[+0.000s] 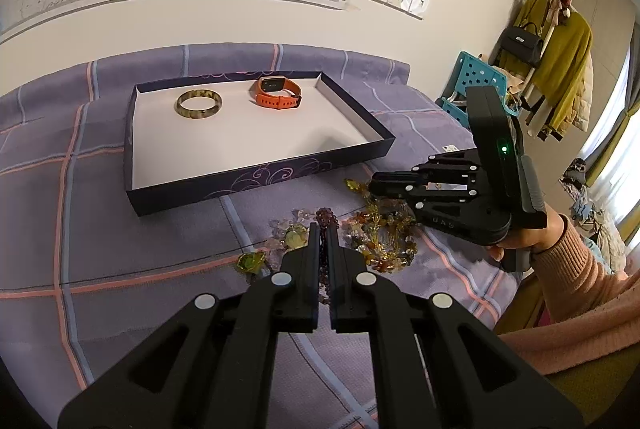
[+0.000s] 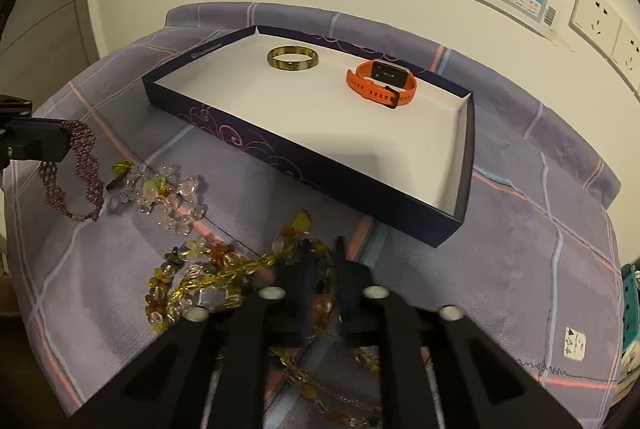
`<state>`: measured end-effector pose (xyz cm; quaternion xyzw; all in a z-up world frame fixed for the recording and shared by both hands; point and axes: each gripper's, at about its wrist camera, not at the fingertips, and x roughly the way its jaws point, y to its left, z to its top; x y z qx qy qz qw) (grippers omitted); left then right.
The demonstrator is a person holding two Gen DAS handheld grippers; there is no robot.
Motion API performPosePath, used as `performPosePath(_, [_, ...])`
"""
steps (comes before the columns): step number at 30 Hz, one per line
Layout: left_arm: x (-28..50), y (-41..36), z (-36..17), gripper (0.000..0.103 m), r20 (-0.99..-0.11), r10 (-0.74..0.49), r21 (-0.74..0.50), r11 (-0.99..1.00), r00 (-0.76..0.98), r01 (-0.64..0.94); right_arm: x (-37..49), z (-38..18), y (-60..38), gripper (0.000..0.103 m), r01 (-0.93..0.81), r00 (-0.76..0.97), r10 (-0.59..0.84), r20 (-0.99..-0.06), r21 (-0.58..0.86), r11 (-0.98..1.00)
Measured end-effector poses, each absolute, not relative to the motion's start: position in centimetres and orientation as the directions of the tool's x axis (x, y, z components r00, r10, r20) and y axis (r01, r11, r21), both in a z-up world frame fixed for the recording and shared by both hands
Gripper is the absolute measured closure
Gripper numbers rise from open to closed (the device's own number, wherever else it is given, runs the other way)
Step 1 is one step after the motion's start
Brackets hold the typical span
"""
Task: Organize jewelry
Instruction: 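Lift both held bracelets and carry them over the white tray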
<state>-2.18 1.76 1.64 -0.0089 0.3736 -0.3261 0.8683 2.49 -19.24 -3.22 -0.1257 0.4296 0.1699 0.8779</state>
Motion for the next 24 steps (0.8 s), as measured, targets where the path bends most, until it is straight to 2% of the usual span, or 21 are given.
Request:
performPosePath(11, [-1.8, 1.9, 1.4, 0.099, -0.641, -0.582, -0.274, 0.782, 0.5, 0.56, 0.0, 0.4, -23.3, 0.099, -0.377, 0.591, 0.371, -0.716, 0.162, 0.912])
performPosePath(16, [-1.8, 1.7, 1.4, 0.099, -0.637, -0.589, -0.278, 0.777, 0.497, 0.564, -0.3, 0.6, -24.6, 0.099, -0.339, 0.586, 0.398, -0.706, 0.233, 0.912])
performPosePath(18, [-1.8, 1.8, 1.5, 0.099, -0.634, -0.591, -0.28, 0.777, 0.499, 0.564, -0.7, 2.0, -25.4, 0.099, -0.349, 0.602, 0.473, -0.644, 0.32, 0.881])
performPosePath(24, [-1.5, 2.4, 2.9, 0.099, -0.604, -0.6, -0.281, 0.777, 0.525, 0.564, -1.7, 7.5, -25.2, 0.099, -0.398, 0.685, 0.512, -0.519, 0.322, 0.859])
